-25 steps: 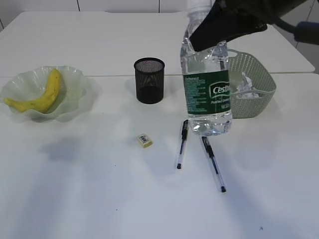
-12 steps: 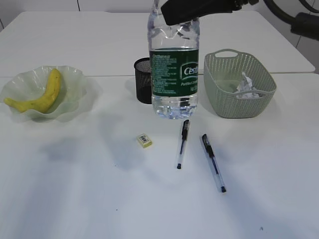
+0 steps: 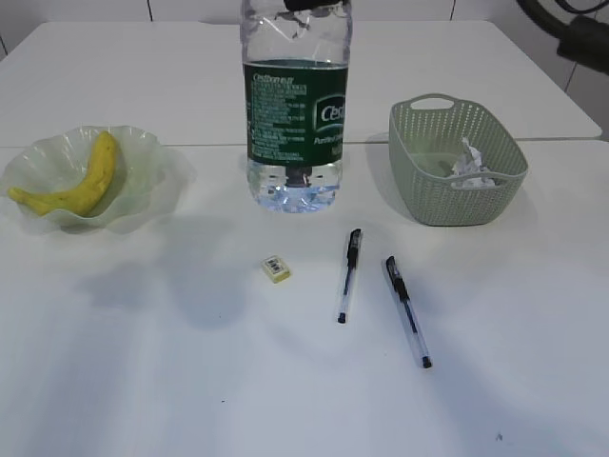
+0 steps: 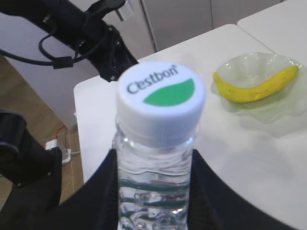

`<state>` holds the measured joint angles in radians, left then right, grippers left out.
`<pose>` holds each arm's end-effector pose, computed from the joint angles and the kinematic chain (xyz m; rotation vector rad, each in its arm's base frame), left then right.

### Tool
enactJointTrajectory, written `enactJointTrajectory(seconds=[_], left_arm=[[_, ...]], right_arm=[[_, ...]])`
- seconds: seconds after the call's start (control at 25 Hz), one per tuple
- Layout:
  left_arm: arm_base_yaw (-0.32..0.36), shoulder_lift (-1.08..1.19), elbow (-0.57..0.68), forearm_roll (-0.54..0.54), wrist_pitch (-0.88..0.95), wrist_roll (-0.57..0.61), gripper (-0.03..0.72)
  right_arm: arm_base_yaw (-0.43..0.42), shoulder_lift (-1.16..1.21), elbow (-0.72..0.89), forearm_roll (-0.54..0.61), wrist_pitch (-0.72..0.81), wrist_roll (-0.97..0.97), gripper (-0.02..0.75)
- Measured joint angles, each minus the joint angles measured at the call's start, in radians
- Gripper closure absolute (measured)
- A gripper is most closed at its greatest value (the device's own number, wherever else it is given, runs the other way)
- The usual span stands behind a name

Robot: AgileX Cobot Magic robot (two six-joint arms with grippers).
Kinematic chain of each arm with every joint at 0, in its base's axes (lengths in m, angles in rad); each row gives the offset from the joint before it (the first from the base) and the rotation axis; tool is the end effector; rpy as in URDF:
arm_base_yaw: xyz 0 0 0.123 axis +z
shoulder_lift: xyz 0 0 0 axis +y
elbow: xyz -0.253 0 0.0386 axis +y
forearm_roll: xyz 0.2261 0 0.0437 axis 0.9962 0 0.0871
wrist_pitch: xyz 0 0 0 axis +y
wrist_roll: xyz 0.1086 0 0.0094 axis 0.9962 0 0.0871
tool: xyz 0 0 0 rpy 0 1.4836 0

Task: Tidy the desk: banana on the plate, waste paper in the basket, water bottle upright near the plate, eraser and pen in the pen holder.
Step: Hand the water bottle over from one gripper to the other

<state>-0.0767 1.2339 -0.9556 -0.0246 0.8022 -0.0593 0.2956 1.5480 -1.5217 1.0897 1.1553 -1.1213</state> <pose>0.2408 -0.0204 0.2631 0.0071 2.5658 -0.0809 0.2676 0.1739 0.3711 -1.1982 1.7555 0.9821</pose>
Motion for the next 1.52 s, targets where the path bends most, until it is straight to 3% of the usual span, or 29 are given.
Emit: enactJointTrajectory(seconds=[0.92,1.52], left_arm=[[0.000,0.000,0.000,0.025,-0.023,0.000,0.349],[0.000,0.000,0.000,-0.002,-0.442,0.059,0.350]], right_arm=[[0.000,0.000,0.000,0.027,0.054,-0.021,0.503],[0.000,0.000,0.000,0.027,0.054,-0.023,0.503]])
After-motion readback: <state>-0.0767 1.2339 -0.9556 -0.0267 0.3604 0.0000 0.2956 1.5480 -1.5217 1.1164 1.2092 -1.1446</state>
